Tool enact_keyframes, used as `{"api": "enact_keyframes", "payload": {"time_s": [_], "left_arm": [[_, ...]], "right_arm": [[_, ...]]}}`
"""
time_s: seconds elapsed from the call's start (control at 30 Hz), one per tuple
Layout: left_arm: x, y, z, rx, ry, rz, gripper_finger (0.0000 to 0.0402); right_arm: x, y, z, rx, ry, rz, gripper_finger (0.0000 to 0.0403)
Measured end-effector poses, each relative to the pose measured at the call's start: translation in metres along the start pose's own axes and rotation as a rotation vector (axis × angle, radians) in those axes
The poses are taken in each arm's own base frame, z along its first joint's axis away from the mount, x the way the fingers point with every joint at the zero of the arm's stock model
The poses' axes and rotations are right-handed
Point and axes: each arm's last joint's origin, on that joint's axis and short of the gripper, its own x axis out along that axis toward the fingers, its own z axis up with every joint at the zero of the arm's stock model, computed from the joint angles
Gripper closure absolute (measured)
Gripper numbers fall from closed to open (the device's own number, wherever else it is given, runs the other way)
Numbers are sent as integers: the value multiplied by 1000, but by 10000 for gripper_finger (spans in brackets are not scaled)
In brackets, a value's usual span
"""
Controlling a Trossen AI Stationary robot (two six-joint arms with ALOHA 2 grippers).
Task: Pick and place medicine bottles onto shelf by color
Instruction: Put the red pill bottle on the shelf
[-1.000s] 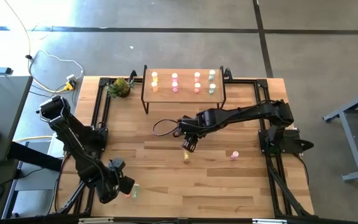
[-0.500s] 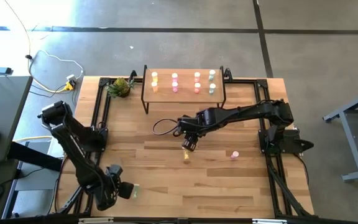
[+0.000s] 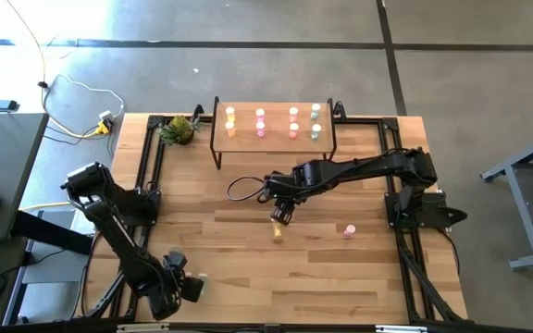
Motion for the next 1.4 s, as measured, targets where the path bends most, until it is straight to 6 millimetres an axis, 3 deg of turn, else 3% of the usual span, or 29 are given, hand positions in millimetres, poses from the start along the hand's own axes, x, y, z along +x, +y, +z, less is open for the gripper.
{"api": "enact_keyframes", "payload": {"time_s": [0.5,1.03,1.27,1.4], "left_arm": [[14,-4,-6,53,8,80,166],[15,-1,-5,137,16,109,295],[11,-2,-6,198,1,64,306],[0,-5,-4,222,-34,-15,303]], "right_arm": [[0,0,0,1,-4,2,221],[0,0,0,5,-5,3,221],[0,4,3,-9,-14,77,222],[-1,7,5,-16,-19,145,222]]}}
